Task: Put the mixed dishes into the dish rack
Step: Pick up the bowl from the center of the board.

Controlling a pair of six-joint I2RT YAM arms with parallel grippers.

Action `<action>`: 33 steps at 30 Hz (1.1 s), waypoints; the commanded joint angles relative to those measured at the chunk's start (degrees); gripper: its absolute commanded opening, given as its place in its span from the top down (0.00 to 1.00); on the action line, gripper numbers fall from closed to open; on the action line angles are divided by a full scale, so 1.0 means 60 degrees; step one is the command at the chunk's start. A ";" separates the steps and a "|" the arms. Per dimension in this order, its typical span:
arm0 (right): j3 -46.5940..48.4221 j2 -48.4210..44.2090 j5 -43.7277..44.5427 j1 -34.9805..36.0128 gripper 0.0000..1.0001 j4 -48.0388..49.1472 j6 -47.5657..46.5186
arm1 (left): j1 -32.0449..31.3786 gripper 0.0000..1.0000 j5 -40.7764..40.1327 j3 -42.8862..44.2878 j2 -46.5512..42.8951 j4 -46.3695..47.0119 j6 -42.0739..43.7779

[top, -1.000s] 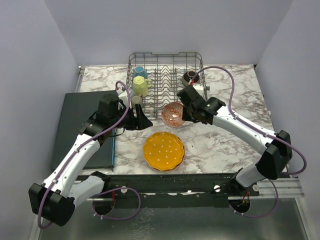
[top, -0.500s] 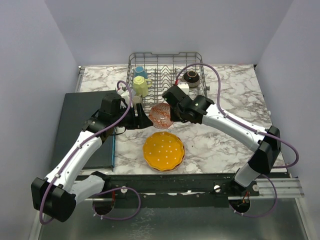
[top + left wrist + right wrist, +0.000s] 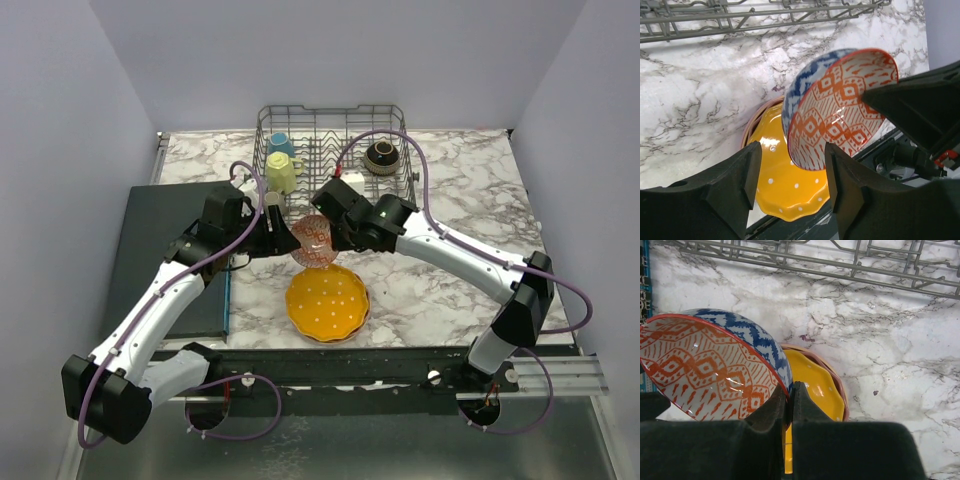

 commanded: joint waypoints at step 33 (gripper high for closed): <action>0.1125 0.0259 0.0846 0.0976 1.00 -0.0619 0.0426 | -0.0736 0.67 -0.1807 0.0561 0.0054 -0.0535 0.0096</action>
